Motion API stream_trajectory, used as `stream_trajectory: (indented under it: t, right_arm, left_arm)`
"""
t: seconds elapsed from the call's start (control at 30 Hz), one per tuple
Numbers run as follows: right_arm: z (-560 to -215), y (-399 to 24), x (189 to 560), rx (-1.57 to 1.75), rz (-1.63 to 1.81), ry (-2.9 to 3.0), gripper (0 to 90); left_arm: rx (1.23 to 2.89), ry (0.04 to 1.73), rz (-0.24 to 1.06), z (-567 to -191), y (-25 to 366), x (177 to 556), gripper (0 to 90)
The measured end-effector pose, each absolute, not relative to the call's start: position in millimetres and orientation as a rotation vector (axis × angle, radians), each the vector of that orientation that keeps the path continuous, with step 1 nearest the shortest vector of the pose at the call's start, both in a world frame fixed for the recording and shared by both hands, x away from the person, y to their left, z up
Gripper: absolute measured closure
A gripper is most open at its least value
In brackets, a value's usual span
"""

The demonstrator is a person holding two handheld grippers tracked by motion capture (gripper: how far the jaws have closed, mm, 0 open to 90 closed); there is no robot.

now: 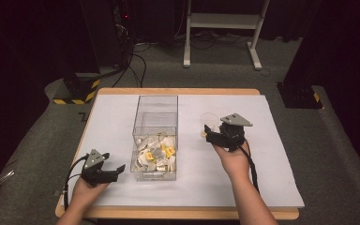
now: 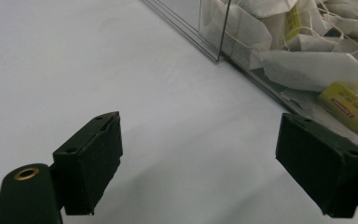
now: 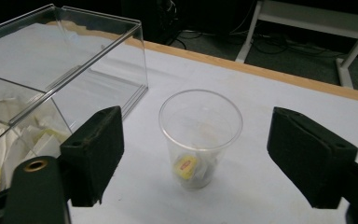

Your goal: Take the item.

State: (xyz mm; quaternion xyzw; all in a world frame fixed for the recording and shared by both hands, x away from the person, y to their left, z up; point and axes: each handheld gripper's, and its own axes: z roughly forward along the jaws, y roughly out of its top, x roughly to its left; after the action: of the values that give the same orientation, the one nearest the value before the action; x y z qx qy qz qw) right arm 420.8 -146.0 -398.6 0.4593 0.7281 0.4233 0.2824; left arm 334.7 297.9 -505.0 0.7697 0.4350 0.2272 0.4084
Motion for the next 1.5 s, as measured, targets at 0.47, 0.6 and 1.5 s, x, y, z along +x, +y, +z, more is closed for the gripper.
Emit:
stream_trajectory:
  t: [0.47,0.6,1.5]
  right_arm:
    - [-416,-145,410,1.217,1.12,1.975,10.3]
    - [-418,-145,407,1.225,1.132,1.978,10.3]
    - [-453,-168,382,1.279,1.085,2.012,10.6]
  left_arm:
    - [1.946,1.09,0.574,-505,298,335,15.0]
    - [1.942,1.09,0.577,-505,298,334,15.1]
    - [1.949,1.09,0.591,-505,297,335,15.0]
